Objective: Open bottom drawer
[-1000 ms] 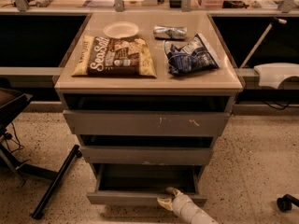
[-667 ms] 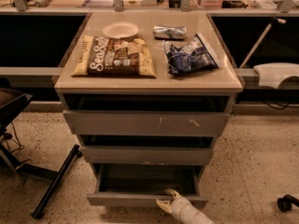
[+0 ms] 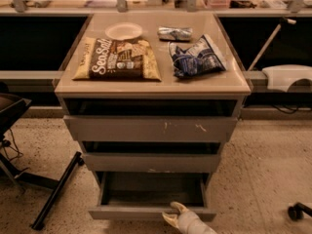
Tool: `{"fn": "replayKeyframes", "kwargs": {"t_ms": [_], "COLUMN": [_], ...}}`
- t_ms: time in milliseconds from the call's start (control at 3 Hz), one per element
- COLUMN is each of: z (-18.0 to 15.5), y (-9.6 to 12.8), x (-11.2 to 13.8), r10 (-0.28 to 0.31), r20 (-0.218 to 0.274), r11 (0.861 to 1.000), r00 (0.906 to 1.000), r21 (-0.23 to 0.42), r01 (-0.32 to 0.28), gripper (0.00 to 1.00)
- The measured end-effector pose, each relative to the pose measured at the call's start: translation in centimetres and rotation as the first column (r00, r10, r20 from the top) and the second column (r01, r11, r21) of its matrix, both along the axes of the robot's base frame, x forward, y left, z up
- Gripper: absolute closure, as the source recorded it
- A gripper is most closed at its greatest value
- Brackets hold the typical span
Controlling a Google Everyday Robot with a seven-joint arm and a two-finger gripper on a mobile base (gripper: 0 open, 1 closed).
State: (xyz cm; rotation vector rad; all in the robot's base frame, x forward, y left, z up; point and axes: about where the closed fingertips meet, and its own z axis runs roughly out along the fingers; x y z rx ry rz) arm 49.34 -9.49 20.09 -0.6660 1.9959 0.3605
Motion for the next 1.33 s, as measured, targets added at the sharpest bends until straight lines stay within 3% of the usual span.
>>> {"fn": "replayKeyframes", "kwargs": {"t_ms": [333, 667, 1333], "z": [0.5, 0.2, 1.2], "y": [0.0, -0.7, -0.6], "x": [-0.1, -2.2, -2.3], "r10": [0.0, -0.009, -0.009], "r20": [0.0, -0.009, -0.01], "r11": [1.0, 1.0, 1.0], "r00": [1.0, 0.9999, 0.9999], "r21": [0.0, 0.006, 0.006], "r01": [0.0, 0.009, 0.009], "gripper": [1.0, 1.0, 1.0]}}
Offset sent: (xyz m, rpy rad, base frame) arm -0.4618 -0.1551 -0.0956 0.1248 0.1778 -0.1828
